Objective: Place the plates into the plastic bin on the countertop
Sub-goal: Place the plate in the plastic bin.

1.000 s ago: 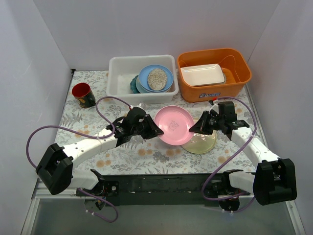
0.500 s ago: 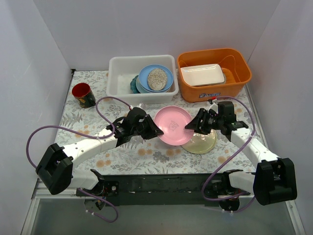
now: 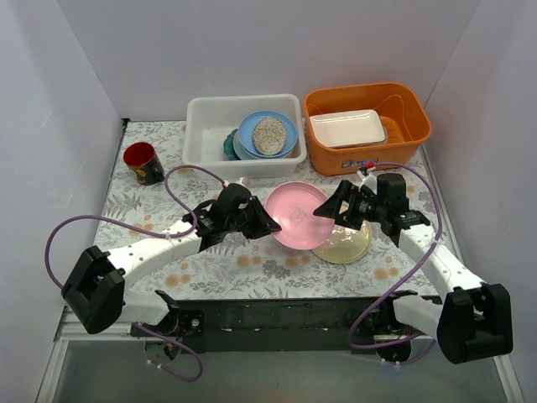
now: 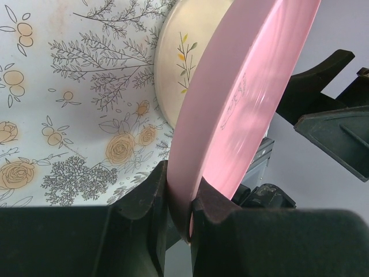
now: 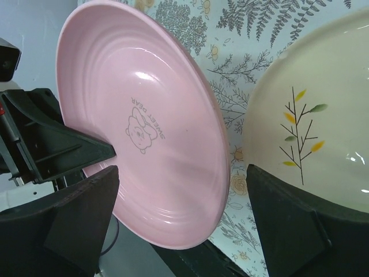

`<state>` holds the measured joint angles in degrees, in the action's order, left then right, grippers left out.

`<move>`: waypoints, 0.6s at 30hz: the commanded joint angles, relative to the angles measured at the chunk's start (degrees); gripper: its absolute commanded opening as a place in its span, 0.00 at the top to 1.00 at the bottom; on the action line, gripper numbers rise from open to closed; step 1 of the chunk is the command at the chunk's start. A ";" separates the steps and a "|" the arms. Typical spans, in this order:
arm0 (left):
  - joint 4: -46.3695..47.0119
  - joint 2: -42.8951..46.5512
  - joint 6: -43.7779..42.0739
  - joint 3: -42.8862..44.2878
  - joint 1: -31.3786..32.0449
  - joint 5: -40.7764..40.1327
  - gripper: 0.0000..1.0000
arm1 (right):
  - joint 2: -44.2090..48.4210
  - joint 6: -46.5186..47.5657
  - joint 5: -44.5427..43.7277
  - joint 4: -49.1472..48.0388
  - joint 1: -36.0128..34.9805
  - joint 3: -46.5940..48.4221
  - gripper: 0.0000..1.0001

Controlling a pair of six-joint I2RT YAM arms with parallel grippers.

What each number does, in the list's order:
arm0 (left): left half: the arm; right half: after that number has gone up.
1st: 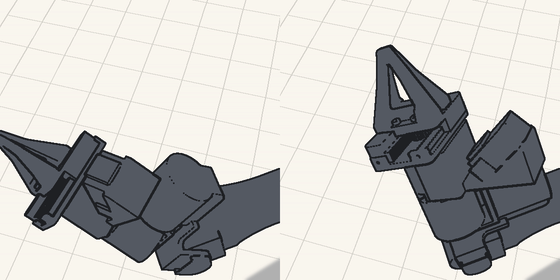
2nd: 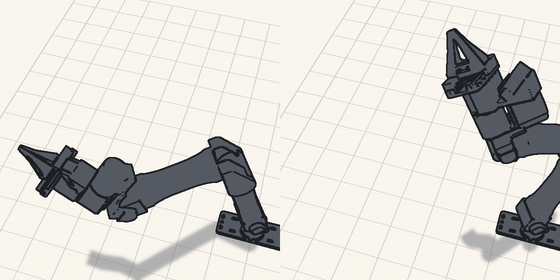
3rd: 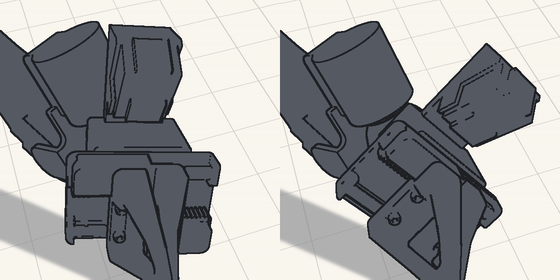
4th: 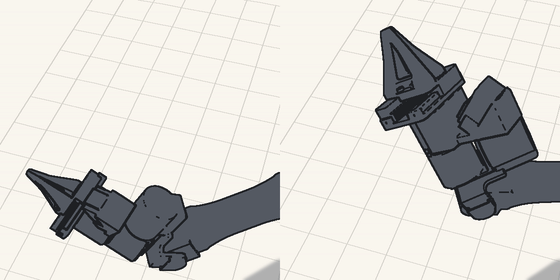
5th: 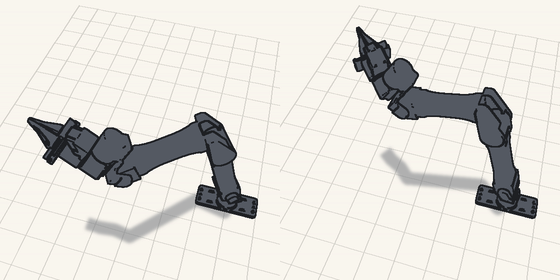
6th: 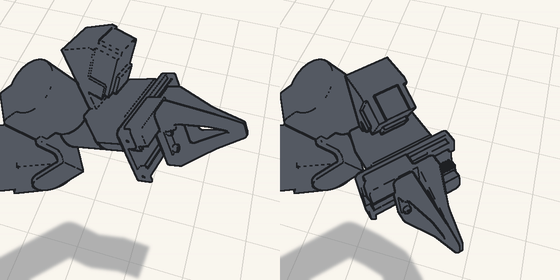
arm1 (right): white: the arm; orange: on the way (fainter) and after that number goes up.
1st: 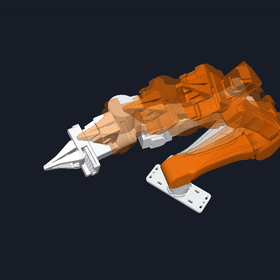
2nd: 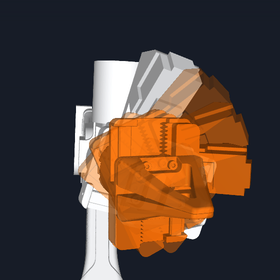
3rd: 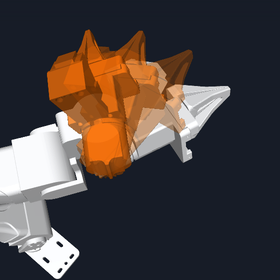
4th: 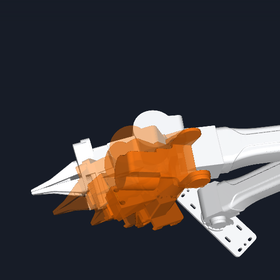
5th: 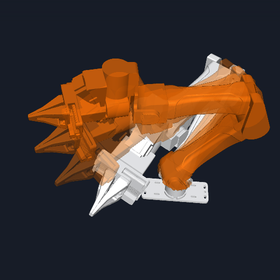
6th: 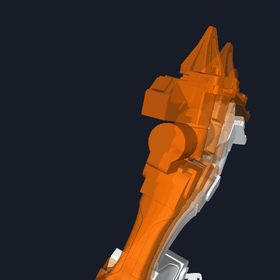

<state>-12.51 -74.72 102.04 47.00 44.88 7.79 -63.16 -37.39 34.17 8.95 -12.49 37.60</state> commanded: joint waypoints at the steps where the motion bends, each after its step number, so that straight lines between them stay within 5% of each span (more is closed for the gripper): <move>1: 0.65 2.55 0.18 1.70 0.29 0.30 1.00 | 0.67 0.21 -0.86 -2.00 -0.17 0.10 0.02; 18: 0.47 -1.65 -1.31 3.44 -0.15 0.21 1.00 | -1.53 0.47 -0.34 -3.59 -0.17 -0.25 0.02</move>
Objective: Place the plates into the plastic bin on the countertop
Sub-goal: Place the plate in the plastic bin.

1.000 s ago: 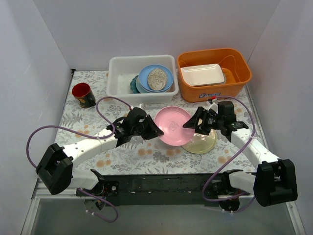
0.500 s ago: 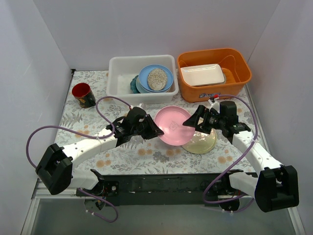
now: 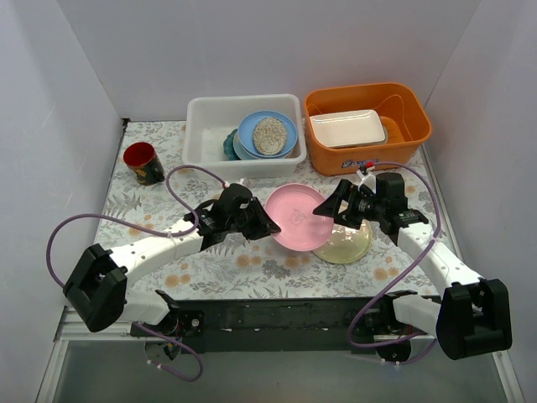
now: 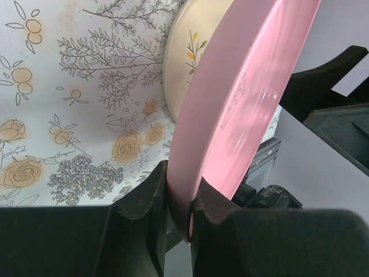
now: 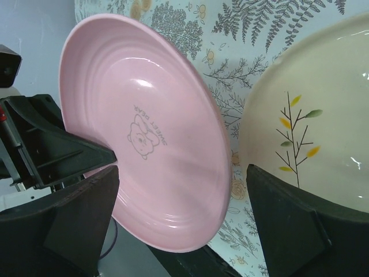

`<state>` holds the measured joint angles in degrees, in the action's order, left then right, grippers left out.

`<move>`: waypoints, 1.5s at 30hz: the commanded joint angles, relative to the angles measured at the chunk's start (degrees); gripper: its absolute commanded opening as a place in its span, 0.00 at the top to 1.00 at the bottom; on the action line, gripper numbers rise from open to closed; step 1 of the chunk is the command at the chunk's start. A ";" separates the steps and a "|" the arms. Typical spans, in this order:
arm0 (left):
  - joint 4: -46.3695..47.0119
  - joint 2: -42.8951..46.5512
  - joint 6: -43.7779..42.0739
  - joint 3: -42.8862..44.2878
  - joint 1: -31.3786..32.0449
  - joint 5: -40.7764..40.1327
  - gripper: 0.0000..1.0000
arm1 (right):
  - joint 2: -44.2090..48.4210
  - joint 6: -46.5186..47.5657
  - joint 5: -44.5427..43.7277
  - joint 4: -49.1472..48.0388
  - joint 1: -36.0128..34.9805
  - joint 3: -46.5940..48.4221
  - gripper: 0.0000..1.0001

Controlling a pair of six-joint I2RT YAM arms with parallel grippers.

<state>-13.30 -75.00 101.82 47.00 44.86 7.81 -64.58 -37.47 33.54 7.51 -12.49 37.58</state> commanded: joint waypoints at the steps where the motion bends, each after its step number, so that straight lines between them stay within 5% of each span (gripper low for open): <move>1: 1.17 -1.72 -1.18 3.88 -0.21 0.45 1.00 | 0.06 0.30 0.56 -2.93 -0.17 -0.49 0.02; 19: -3.83 -8.49 -9.00 16.26 -12.33 4.05 1.00 | 1.65 0.21 0.39 -3.82 -0.17 -0.84 0.02; 45: -17.64 -44.08 -16.13 66.19 -27.63 8.53 1.00 | -1.78 3.19 -0.32 -1.71 0.45 0.38 0.02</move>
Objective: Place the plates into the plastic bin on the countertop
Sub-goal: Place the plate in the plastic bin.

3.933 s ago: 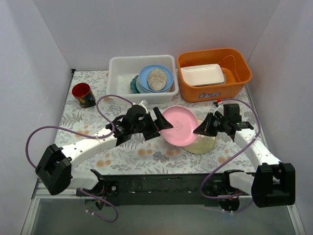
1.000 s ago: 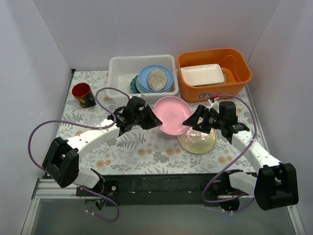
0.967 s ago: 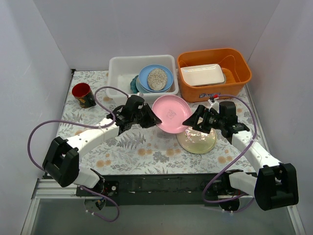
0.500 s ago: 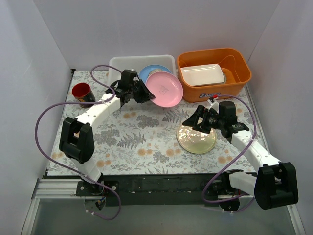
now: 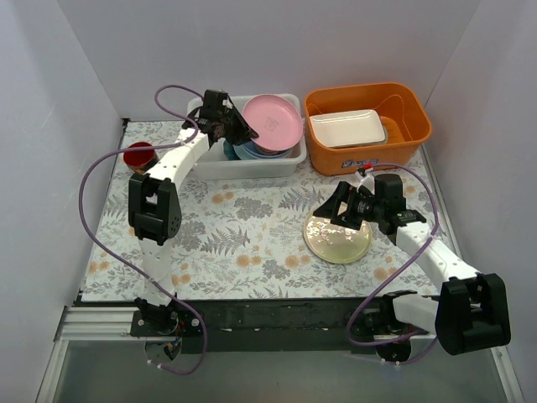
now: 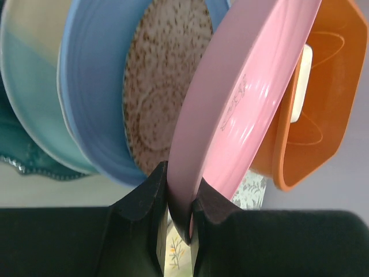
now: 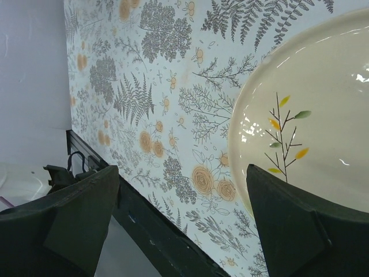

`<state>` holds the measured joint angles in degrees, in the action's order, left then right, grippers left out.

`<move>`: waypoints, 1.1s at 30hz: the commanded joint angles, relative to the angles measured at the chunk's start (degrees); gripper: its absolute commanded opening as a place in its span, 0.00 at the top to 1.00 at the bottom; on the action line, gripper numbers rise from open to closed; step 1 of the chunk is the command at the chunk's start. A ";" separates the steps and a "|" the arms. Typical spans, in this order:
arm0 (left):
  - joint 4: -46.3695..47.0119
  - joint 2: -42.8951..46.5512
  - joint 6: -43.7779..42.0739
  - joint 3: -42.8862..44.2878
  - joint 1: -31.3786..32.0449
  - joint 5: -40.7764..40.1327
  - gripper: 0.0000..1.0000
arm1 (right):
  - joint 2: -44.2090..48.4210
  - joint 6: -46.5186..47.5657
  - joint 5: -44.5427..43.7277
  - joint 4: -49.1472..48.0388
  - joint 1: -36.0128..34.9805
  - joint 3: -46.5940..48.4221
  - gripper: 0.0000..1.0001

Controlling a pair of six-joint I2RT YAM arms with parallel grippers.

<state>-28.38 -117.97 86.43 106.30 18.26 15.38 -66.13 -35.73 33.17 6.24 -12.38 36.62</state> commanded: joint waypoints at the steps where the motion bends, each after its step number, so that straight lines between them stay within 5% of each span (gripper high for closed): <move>1: -2.82 -1.99 -0.65 7.77 -1.21 0.97 1.00 | -0.40 1.53 -0.03 -0.18 0.43 1.43 0.02; 20: -5.63 -5.60 -2.23 9.01 -1.83 1.06 0.98 | -1.55 2.76 0.14 0.79 1.22 1.70 0.02; 25: -8.18 -4.99 -3.29 10.85 -2.35 -1.40 0.36 | -1.55 3.38 -0.21 1.93 1.31 2.40 0.02; 29: -10.20 -4.11 -4.25 13.66 -2.88 -4.03 0.02 | -1.11 3.82 -0.65 2.64 1.39 2.93 0.02; 33: -9.16 -0.61 -4.96 12.53 -3.41 -4.65 0.02 | -0.93 3.82 -0.65 2.90 1.48 2.93 0.02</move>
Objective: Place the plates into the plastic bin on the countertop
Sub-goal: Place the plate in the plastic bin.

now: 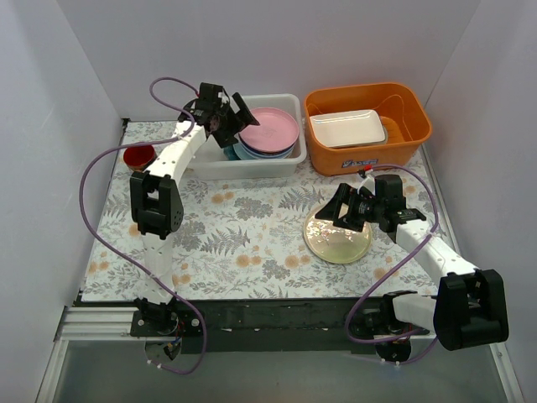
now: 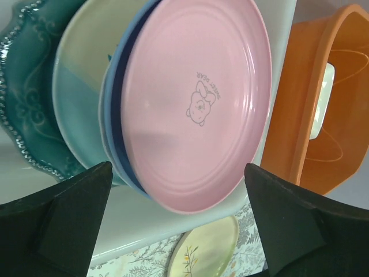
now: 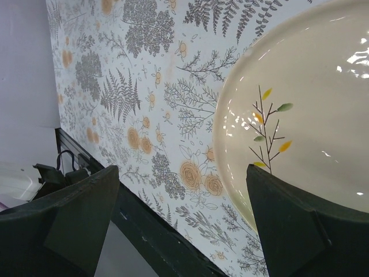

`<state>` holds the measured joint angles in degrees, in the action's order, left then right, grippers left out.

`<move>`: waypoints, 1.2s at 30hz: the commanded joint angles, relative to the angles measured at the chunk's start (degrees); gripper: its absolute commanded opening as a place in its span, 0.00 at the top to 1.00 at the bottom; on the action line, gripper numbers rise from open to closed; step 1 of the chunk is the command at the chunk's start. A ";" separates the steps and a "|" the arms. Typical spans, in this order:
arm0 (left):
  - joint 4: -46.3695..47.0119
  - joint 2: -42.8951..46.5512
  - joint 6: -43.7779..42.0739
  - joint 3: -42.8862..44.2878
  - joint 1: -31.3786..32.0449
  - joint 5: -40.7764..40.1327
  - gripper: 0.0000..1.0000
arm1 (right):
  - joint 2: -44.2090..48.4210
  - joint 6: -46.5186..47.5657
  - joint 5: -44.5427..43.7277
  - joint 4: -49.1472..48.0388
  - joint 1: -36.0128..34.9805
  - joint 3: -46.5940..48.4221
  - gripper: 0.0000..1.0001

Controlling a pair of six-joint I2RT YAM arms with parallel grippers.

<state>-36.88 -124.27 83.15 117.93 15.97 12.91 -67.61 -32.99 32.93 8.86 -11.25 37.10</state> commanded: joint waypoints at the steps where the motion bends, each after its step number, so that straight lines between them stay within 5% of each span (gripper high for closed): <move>1: -0.21 6.40 -1.77 0.38 -1.11 -2.27 0.02 | 0.64 1.09 -0.41 0.28 0.35 2.45 0.02; 12: 0.49 9.57 -2.56 -0.33 -1.20 1.77 0.02 | 0.91 1.35 -0.41 0.54 0.43 2.01 0.02; 25: 11.48 27.75 -0.81 -31.07 3.10 7.12 0.02 | 1.34 3.20 1.00 2.91 4.91 1.92 0.02; 36: 20.18 41.38 6.66 -53.66 16.63 4.50 0.02 | 2.75 6.62 3.37 6.17 10.63 0.78 0.02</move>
<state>-21.15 -87.00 86.85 69.10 29.19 18.83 -66.54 -28.40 34.04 14.02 -1.61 37.32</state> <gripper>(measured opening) 0.981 0.982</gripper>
